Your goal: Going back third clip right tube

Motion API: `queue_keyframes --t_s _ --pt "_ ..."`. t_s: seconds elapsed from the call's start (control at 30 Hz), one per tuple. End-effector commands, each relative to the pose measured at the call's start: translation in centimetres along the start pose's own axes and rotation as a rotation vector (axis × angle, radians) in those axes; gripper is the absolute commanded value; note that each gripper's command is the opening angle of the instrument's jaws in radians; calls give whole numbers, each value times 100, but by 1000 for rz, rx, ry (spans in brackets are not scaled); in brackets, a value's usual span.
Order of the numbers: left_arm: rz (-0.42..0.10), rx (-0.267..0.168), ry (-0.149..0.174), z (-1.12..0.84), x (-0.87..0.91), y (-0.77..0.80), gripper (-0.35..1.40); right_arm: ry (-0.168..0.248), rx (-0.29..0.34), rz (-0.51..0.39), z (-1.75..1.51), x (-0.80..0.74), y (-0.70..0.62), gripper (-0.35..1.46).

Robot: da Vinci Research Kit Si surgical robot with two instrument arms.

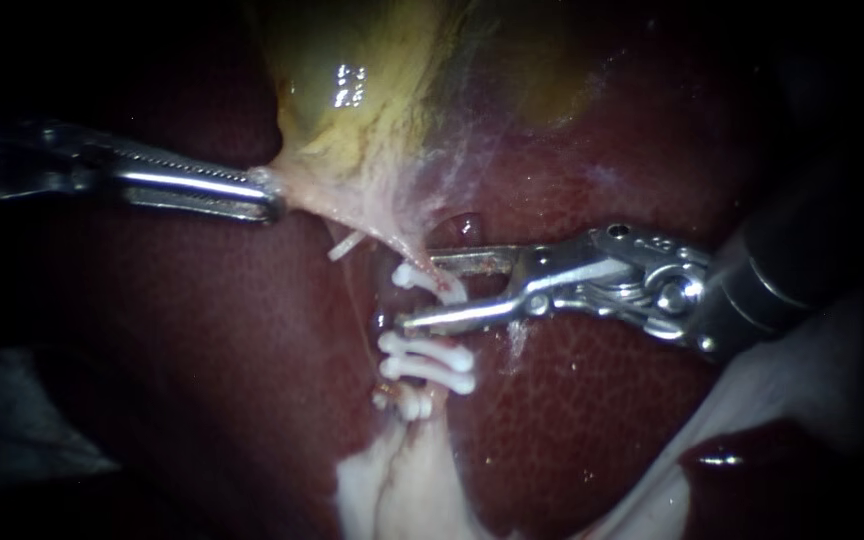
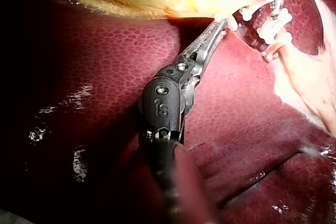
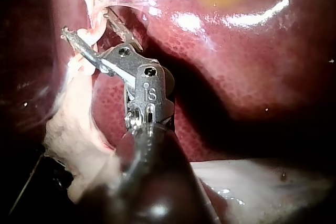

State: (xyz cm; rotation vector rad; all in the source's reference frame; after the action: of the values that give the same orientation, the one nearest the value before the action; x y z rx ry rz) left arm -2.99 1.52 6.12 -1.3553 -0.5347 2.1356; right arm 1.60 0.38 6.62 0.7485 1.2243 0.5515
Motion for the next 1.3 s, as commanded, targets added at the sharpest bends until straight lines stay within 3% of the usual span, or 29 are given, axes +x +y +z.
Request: queue_keyframes --t_s 0.03,0.3,0.53,0.67,0.87,0.97,1.2,1.3 --pt "0 0 0 1 0 0 -35 -2 3 -20 6 -2 2 50" --pt "0 0 0 0 0 0 -35 -27 69 -58 53 -23 8 50" --pt "0 1 0 0 0 1 -35 -35 95 -68 56 -24 9 49" --pt "-1 1 0 0 0 1 -35 -33 76 -98 51 -25 10 48" --pt "-1 1 0 0 0 1 -35 -81 17 -119 47 -23 12 47" --pt "-1 1 0 0 0 1 -35 -70 -14 -39 44 -18 12 49" --pt "-1 1 0 0 0 1 -35 -61 -36 -9 16 -1 9 49" --pt "0 1 0 -1 0 1 -35 -76 -53 -109 -5 -1 3 49"
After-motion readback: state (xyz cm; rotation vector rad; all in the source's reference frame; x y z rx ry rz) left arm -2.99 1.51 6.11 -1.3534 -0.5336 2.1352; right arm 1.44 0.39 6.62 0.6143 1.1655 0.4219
